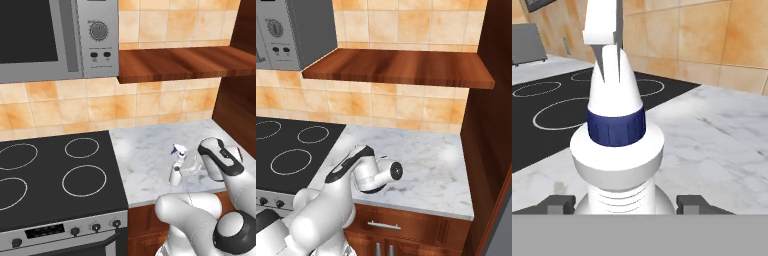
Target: Move the cutting board and knife to the sink. Then move spray from the shelves to the counter.
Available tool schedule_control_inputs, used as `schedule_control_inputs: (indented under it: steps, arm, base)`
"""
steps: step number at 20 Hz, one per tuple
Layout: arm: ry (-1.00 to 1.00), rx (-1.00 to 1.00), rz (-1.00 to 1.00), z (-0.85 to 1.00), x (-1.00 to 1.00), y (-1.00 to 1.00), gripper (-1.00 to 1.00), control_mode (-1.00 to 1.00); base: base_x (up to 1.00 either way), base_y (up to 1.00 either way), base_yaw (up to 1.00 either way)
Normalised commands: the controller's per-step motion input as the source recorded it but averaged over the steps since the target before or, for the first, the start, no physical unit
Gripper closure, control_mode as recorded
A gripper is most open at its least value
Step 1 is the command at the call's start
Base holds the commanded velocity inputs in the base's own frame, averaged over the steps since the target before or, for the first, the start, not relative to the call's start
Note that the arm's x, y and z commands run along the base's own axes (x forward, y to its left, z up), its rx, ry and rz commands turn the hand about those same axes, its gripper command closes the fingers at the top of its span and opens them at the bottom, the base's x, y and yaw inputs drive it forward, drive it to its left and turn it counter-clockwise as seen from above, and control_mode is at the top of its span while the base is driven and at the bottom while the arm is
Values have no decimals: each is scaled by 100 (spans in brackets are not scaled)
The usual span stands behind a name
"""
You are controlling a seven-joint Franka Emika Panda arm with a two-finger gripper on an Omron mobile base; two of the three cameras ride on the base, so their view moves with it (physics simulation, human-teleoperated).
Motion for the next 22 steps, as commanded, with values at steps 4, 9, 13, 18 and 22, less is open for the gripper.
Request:
schedule_control_inputs:
  steps: [4,9,13,18,22]
  arm:
    - [-9,-7,0,-27,15,17,100,-100]
    - [-7,-11,0,-29,9,20,100,-100]
    - [-5,-11,0,-38,3,18,100,-100]
    - [-1,-1,0,-46,0,5,100,-100]
    - [-3,0,0,-56,-5,3,100,-100]
  base:
    - [0,0,0]
    - [0,0,0]
    - [0,0,0]
    - [0,0,0]
    - [0,0,0]
